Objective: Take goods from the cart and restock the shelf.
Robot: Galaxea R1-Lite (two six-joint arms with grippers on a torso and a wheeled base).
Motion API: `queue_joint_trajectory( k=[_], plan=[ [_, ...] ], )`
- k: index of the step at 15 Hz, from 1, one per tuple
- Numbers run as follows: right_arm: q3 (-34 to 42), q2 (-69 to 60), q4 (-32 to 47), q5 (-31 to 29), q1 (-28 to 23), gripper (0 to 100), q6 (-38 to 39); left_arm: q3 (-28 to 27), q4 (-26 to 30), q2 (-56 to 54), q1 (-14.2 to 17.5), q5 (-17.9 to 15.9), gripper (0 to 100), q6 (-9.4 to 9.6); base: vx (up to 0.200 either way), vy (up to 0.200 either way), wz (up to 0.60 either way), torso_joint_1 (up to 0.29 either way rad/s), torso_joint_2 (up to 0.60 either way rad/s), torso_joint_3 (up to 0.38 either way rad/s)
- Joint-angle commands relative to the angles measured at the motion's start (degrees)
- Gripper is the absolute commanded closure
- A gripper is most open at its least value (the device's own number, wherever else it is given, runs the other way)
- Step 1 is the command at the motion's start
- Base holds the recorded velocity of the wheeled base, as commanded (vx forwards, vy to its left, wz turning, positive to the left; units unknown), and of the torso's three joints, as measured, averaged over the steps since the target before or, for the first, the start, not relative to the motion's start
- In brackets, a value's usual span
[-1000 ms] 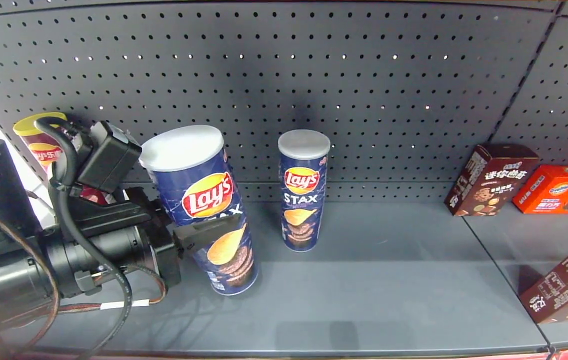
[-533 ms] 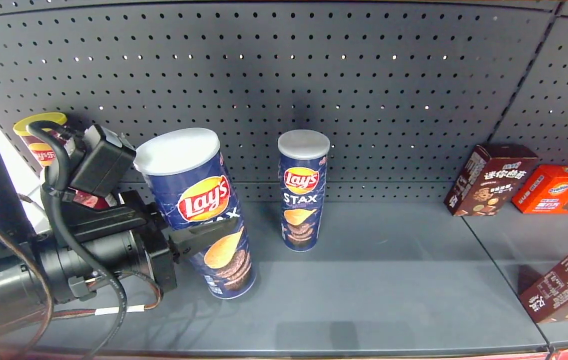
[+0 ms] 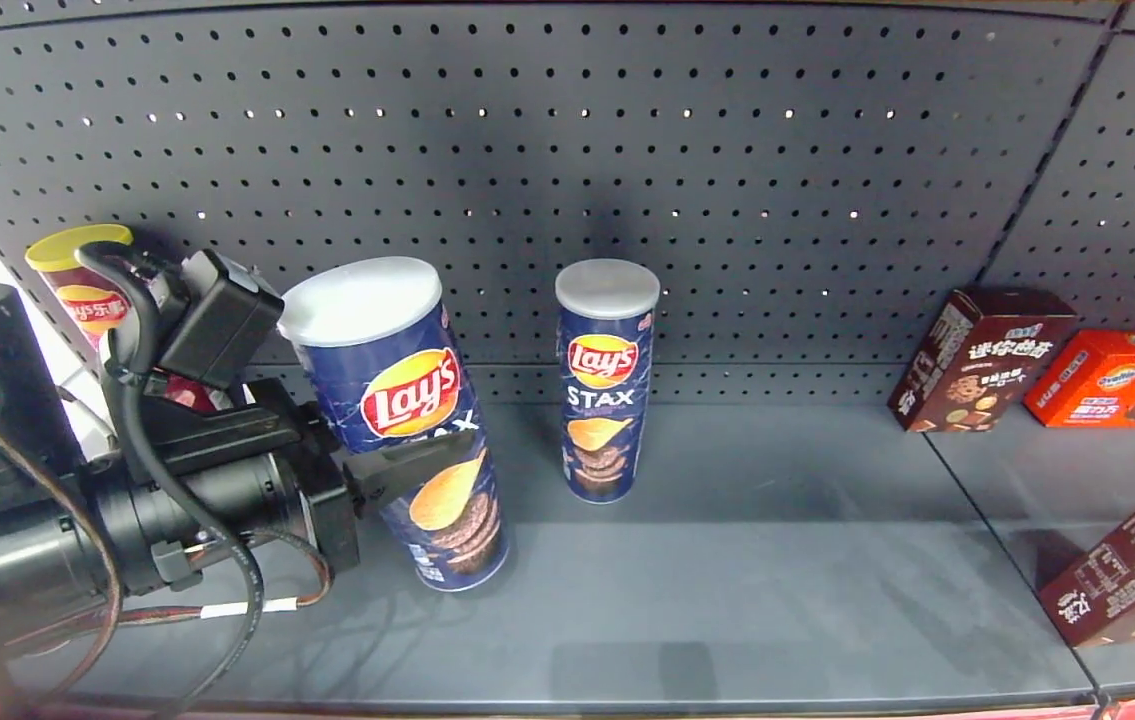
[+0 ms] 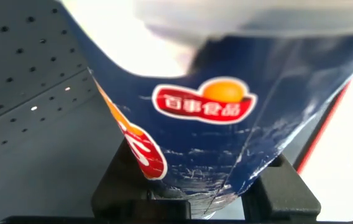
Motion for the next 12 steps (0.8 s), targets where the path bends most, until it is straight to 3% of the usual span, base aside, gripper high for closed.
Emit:
queue_joint_trajectory(
  k=[1, 3, 7, 10, 12],
  plan=[
    [-4.8, 11.9, -1.0, 0.3, 5.4, 0, -0.3, 0.2, 0.0, -0.2, 1.4, -0.2, 100, -0.02, 0.000, 0.000, 0.00, 0.000, 0.00, 0.000],
    [-7.8, 15.6, 1.0, 0.4, 8.1, 0, -0.3, 0.5, 0.0, -0.2, 3.0, -1.0, 100, -0.02, 0.000, 0.000, 0.00, 0.000, 0.00, 0.000],
    [-8.5, 22.9, -4.3, 4.1, 8.5, 0, -6.2, 0.5, 0.0, -0.2, 3.5, -1.4, 100, 0.06, 0.000, 0.000, 0.00, 0.000, 0.00, 0.000],
    [-10.2, 27.7, -9.0, 12.5, 8.6, 0, -6.9, 0.6, 0.0, -0.2, 3.5, -1.4, 100, 0.06, 0.000, 0.000, 0.00, 0.000, 0.00, 0.000],
    [-12.8, 30.5, -10.3, 14.9, 8.8, 0, -7.0, 0.9, 0.0, -0.5, 3.4, -1.4, 100, 0.06, 0.000, 0.000, 0.00, 0.000, 0.00, 0.000]
  ],
)
